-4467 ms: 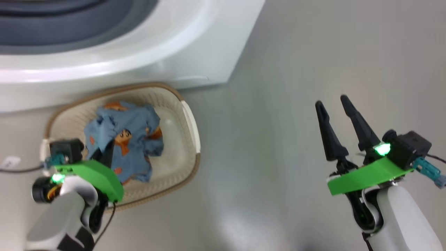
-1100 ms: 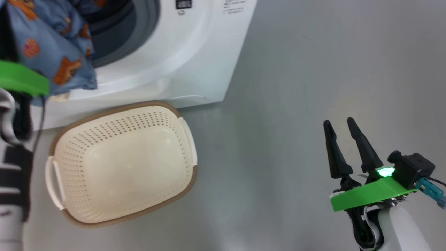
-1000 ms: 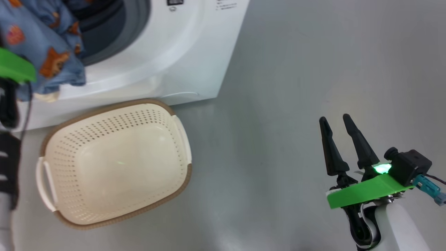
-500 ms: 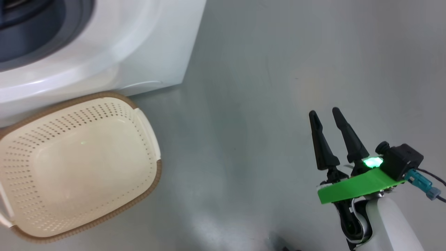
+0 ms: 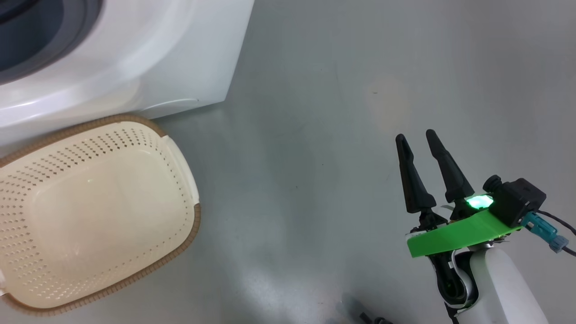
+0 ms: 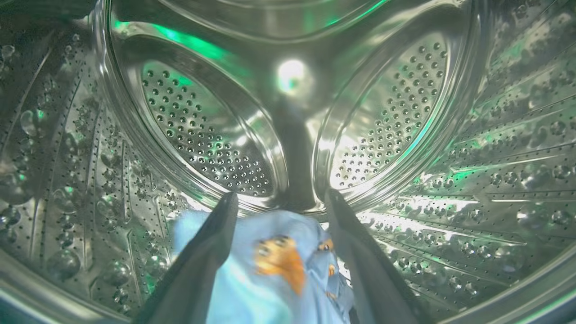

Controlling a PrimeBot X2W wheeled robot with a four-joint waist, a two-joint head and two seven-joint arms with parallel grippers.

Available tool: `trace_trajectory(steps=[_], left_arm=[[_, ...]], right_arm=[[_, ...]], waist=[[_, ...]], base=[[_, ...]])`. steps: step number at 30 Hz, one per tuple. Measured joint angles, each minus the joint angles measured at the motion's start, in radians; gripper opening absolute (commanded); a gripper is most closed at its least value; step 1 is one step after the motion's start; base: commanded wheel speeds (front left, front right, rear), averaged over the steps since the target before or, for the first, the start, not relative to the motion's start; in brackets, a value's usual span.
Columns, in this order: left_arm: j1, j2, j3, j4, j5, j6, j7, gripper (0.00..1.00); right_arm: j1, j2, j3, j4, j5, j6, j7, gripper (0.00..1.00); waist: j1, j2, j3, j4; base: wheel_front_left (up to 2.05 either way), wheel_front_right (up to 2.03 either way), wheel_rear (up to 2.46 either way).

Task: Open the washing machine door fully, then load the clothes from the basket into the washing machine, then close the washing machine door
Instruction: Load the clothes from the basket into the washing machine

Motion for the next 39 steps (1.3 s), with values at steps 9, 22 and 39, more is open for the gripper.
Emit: trace_trajectory(steps=[9,22,39], left_arm=[[0.021,-0.019,0.01,0.002,-0.003,-0.001,0.0,1.0],[0.226,-0.086,0.014,-0.09,-0.016,-0.001,0.0,1.0],[0.61,-0.238,0.055,-0.298,0.03,-0.001,0.0,1.0]], right_arm=[[0.0,0.0,-0.001,0.0,0.0,0.0,0.0,1.0],[0.001,-0.006,-0.006,0.005,-0.003,0.0,0.0,1.0],[0.08,-0.079,-0.026,0.024,-0.007,0.0,0.0,1.0]], waist=[[0.0,0.0,-0.011,0.01],[0.0,0.0,-0.071,0.043],[0.0,0.0,-0.23,0.133]], base=[[0.0,0.0,0.0],[0.0,0.0,0.0],[0.0,0.0,0.0]])
